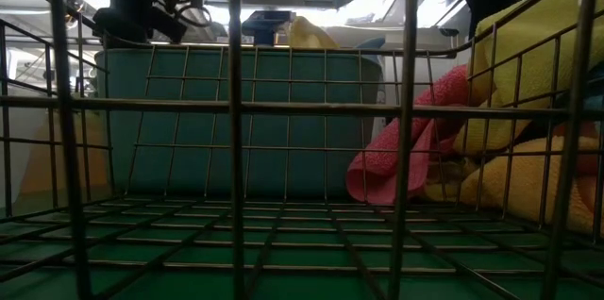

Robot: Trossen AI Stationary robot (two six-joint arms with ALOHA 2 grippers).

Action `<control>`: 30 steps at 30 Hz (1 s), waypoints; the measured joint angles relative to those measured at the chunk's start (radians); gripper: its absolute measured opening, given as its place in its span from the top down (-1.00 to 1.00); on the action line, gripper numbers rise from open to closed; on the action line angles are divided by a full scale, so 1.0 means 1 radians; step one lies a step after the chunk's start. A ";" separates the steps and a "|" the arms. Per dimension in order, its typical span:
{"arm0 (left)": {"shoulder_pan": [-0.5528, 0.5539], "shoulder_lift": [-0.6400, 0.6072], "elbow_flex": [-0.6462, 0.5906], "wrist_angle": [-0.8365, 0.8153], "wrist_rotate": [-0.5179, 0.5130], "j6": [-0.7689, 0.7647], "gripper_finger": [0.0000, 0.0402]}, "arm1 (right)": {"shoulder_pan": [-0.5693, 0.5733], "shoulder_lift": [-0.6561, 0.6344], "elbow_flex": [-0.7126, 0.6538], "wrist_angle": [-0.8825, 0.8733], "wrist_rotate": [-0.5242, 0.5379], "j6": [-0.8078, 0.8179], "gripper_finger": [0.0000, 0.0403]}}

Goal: Sort microfiber towel by color & place in baskets
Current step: Put the green microfiber towel into the black wire basket

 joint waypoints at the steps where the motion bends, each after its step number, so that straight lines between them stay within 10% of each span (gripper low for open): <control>1: -0.002 0.000 0.000 0.003 0.000 0.000 0.51 | 0.000 0.000 0.000 0.000 0.000 0.000 0.02; 6: -0.023 0.000 0.018 0.004 0.001 -0.001 0.94 | 0.000 0.000 0.000 0.000 0.000 0.000 0.02; 17: -0.067 0.000 0.243 0.000 0.004 0.000 0.99 | 0.000 0.000 0.000 0.112 -0.018 -0.009 0.02; 30: -0.067 0.000 0.646 0.016 -0.033 0.000 1.00 | 0.000 0.000 0.000 0.570 -0.396 -0.060 0.02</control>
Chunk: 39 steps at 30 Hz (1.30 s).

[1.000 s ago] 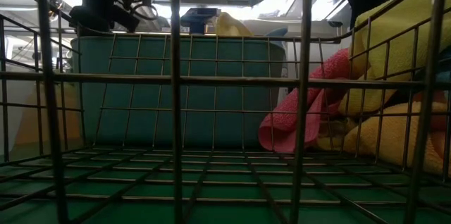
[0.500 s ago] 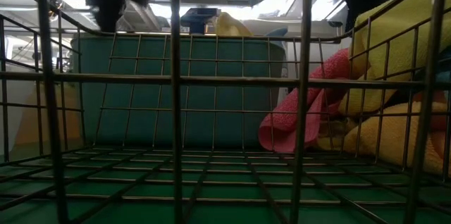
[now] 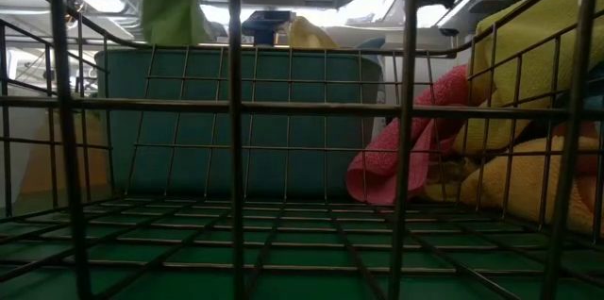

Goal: Sort microfiber towel by color & place in baskets
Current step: Put the green microfiber towel into the black wire basket

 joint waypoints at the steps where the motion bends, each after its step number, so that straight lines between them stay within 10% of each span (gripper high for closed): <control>1: 0.000 0.000 0.027 0.007 -0.012 0.000 1.00 | 0.000 0.000 0.000 0.032 -0.018 0.000 0.02; 15: 0.000 -0.001 0.252 0.520 -0.039 0.176 1.00 | 0.001 0.000 0.000 0.278 -0.102 0.000 0.02; 39: 0.000 0.196 0.252 1.276 0.340 0.342 1.00 | 0.090 0.100 0.000 0.781 -0.258 0.011 0.02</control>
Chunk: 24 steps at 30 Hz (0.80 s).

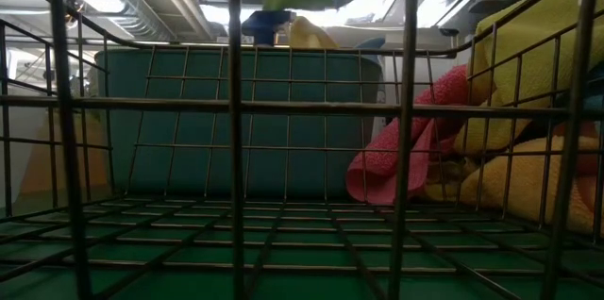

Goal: Sort microfiber towel by color & place in baskets
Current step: Put the green microfiber towel into the black wire basket

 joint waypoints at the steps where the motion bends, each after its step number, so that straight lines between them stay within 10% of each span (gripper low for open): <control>1: 0.000 0.013 0.000 0.009 0.009 0.000 1.00 | 0.019 0.012 0.000 0.021 0.003 0.000 0.02; 19: -0.029 0.156 -0.001 0.103 0.121 -0.008 1.00 | 0.193 0.145 0.000 0.198 0.219 -0.003 0.02; 24: -0.032 0.156 -0.001 0.103 0.113 -0.008 1.00 | 0.192 0.144 0.000 0.221 0.211 -0.003 0.29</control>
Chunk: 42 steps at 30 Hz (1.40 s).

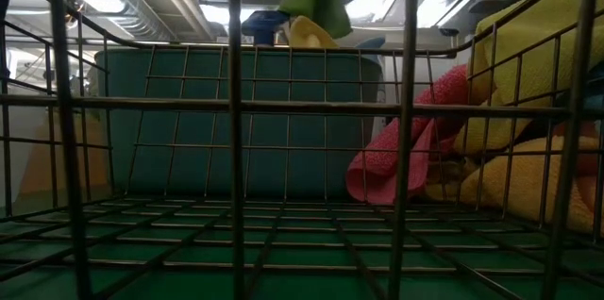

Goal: Sort microfiber towel by color & place in baskets
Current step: Put the green microfiber towel into the black wire basket

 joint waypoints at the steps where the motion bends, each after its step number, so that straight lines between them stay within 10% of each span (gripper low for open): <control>1: 0.000 0.000 0.000 0.000 0.000 0.000 1.00 | 0.000 0.000 0.001 0.000 0.000 0.000 0.39; 6: 0.000 0.000 0.000 -0.002 -0.003 0.000 0.98 | 0.000 -0.001 0.013 -0.004 0.000 -0.001 0.93; 23: 0.001 -0.001 0.000 -0.085 -0.146 -0.046 0.32 | -0.143 -0.268 0.014 -0.277 0.035 0.026 0.98; 42: 0.000 -0.001 0.000 -0.271 -0.105 -0.046 0.32 | -0.395 -0.510 0.014 -1.022 0.227 -0.004 0.97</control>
